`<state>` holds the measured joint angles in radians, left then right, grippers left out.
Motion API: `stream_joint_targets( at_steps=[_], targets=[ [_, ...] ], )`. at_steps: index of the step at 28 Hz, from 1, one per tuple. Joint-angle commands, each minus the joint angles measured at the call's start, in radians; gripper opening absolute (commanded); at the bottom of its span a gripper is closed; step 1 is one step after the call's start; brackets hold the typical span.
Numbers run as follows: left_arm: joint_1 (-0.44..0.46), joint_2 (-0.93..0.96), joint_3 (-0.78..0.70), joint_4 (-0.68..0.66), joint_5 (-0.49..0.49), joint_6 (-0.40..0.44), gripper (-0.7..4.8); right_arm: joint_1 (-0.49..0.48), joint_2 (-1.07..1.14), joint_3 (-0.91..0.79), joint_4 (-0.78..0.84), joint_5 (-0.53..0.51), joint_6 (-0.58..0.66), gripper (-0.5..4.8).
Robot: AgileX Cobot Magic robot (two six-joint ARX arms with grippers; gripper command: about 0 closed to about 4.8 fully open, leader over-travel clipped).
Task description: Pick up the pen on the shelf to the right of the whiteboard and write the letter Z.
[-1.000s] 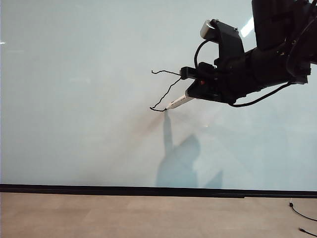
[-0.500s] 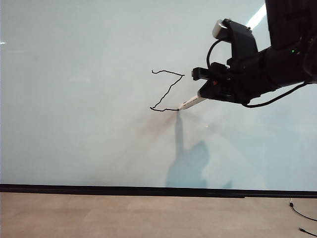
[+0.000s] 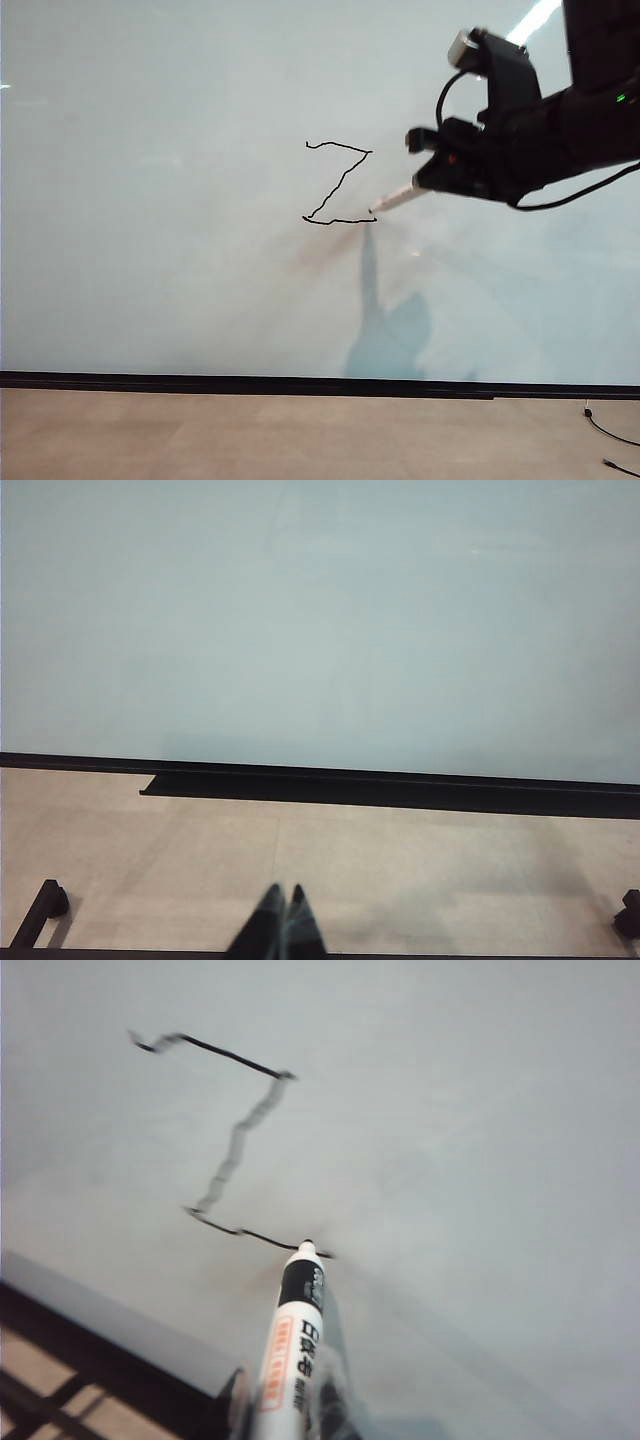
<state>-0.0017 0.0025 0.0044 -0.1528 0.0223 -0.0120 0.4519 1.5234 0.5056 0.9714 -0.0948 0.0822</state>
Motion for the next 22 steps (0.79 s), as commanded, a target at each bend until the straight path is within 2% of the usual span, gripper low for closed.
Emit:
stream_joint_targets(
  at_steps=[1, 13, 22],
  targets=[
    [0.0, 0.001, 0.002, 0.011, 0.0, 0.004, -0.04, 0.036, -0.099, -0.052, 0.026, -0.034, -0.014, -0.06],
    [0.0, 0.001, 0.002, 0.011, 0.0, 0.004, -0.05, 0.018, -0.556, -0.284, -0.251, -0.012, -0.11, -0.06],
    [0.0, 0.001, 0.002, 0.011, 0.0, 0.004, -0.05, 0.018, -0.916, -0.446, -0.315, 0.044, -0.136, -0.06]
  ],
)
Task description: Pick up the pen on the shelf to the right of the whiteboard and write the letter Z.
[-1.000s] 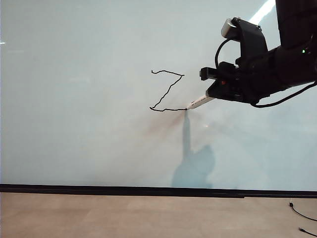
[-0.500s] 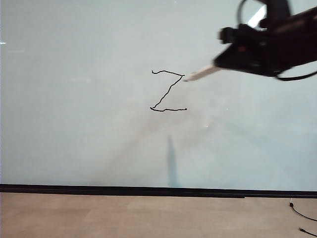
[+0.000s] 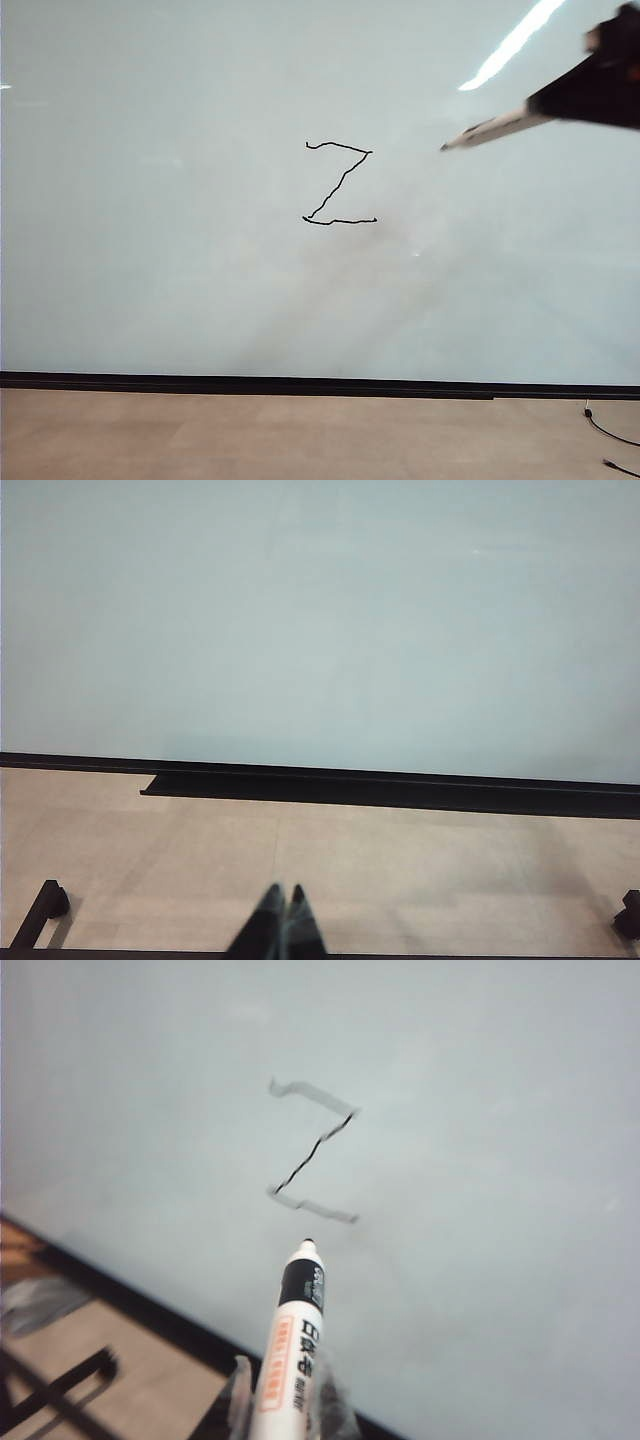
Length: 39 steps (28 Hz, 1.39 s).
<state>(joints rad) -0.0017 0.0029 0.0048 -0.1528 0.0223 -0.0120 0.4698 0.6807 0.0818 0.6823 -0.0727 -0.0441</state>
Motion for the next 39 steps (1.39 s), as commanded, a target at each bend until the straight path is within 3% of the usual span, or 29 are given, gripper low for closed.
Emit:
stream_joint_targets(
  at_steps=[1, 8, 17, 23, 39],
  targets=[
    [0.0, 0.0, 0.002, 0.011, 0.0, 0.004, -0.04, -0.001, -0.114, -0.032, -0.06, 0.029, -0.01, -0.06],
    [0.0, 0.0, 0.002, 0.011, 0.0, 0.004, -0.04, -0.003, -0.344, -0.035, -0.353, 0.057, -0.025, -0.06],
    [0.0, 0.0, 0.002, 0.011, 0.0, 0.004, -0.04, -0.019, -0.669, -0.063, -0.58, 0.101, -0.061, -0.06],
    [-0.001, 0.0, 0.002, 0.009, -0.001, 0.004, -0.05, -0.048, -0.679, -0.073, -0.611, 0.104, -0.061, -0.06],
    [0.0, 0.0, 0.002, 0.011, 0.0, 0.004, -0.04, -0.465, -0.679, -0.081, -0.603, 0.034, -0.054, -0.06]
  ],
)
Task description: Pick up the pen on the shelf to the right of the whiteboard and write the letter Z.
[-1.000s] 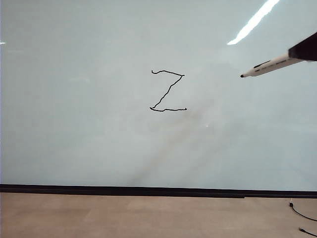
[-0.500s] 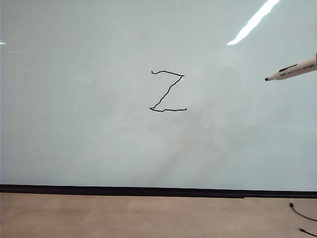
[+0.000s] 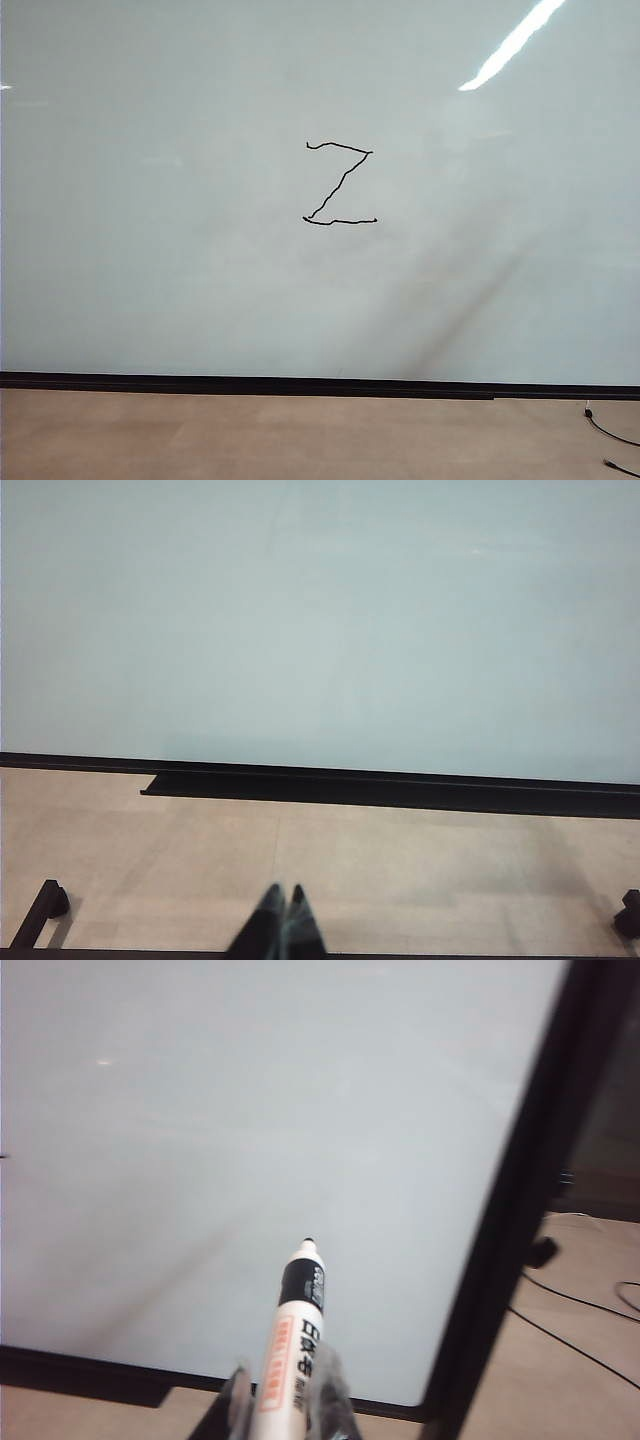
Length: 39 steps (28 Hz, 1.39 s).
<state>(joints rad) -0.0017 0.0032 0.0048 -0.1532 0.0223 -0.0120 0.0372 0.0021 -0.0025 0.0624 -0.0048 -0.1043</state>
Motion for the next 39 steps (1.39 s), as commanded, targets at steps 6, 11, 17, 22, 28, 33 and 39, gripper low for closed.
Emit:
stream_joint_targets(
  at_steps=[6, 11, 17, 22, 28, 33, 39],
  targets=[
    [0.0, 0.0, 0.002, 0.011, 0.0, 0.004, -0.04, -0.079, -0.001, 0.003, 0.018, -0.023, 0.006, -0.06],
    [0.0, 0.0, 0.002, 0.011, 0.0, 0.004, -0.05, -0.079, -0.001, 0.003, 0.012, -0.025, 0.006, -0.06],
    [0.0, 0.0, 0.002, 0.011, 0.0, 0.004, -0.04, -0.078, -0.001, 0.003, -0.075, -0.035, 0.006, -0.06],
    [0.0, 0.0, 0.002, 0.011, 0.0, 0.004, -0.04, -0.079, -0.001, 0.003, -0.121, -0.035, 0.006, -0.06],
    [0.0, 0.0, 0.002, 0.011, 0.0, 0.004, -0.04, -0.079, -0.001, 0.003, -0.137, -0.035, 0.006, -0.06],
    [0.0, 0.0, 0.002, 0.011, 0.0, 0.004, -0.04, -0.079, -0.001, 0.003, -0.137, -0.035, 0.006, -0.06],
    [0.0, 0.0, 0.002, 0.011, 0.0, 0.004, -0.04, -0.079, -0.001, 0.003, -0.137, -0.035, 0.006, -0.06]
  ],
)
